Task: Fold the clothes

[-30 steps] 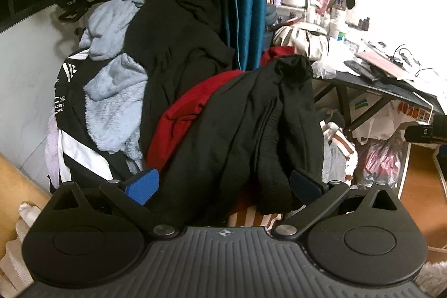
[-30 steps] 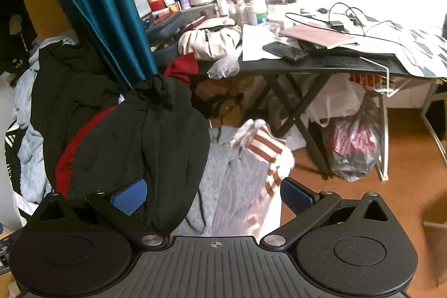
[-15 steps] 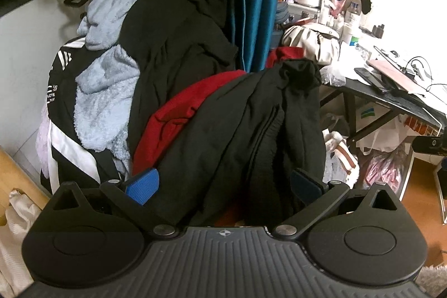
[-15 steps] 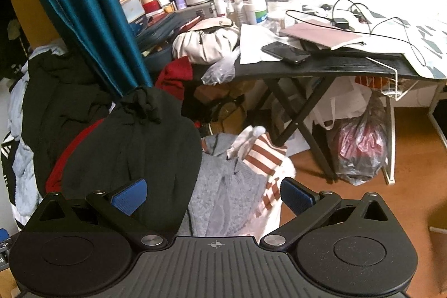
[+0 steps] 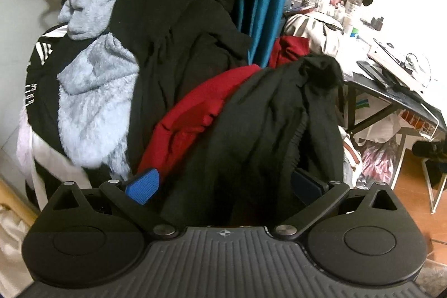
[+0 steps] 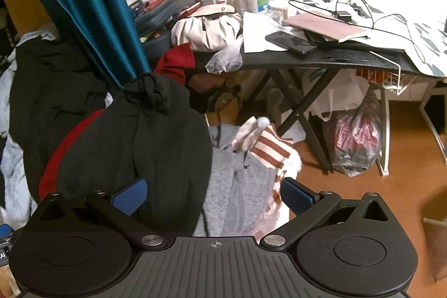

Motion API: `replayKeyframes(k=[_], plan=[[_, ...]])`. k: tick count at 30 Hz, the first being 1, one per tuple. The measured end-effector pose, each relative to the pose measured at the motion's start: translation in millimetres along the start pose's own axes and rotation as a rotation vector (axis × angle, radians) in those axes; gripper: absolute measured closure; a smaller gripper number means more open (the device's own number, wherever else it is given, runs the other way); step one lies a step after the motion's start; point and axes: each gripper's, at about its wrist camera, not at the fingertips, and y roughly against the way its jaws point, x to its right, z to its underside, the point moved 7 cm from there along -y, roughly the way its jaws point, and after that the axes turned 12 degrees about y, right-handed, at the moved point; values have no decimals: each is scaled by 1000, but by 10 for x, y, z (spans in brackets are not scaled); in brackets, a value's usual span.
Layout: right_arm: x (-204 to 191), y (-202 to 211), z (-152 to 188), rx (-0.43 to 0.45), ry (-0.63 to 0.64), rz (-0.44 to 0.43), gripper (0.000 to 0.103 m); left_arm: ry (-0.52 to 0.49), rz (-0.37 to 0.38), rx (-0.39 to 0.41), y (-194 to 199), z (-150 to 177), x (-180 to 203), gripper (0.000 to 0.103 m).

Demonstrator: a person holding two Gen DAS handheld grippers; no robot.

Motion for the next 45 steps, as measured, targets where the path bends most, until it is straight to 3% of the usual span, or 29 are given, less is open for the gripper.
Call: replayKeyframes(k=[11, 19, 28, 32, 35, 40, 45], plan=[[-842, -281, -203, -29, -19, 72, 1, 0, 44, -27, -437, -746, -731, 1], [-1229, -479, -324, -56, -31, 93, 1, 11, 51, 14, -651, -1257, -1244, 1], [-1978, -1056, -769, 3, 95, 7, 1, -30, 10, 39, -1069, -1835, -1788, 1], [-2354, -1441, -869, -8, 135, -23, 1, 16, 90, -21, -1320, -1839, -1925, 0], [-2587, -1753, -841, -48, 171, -25, 1, 33, 142, -12, -1392, -1799, -1975, 0], [-2810, -1982, -740, -36, 274, 81, 1, 9, 159, 11, -1414, -1749, -1979, 0], [-2831, -2014, -674, -24, 273, 101, 1, 32, 168, 35, -1398, -1707, -2006, 0]])
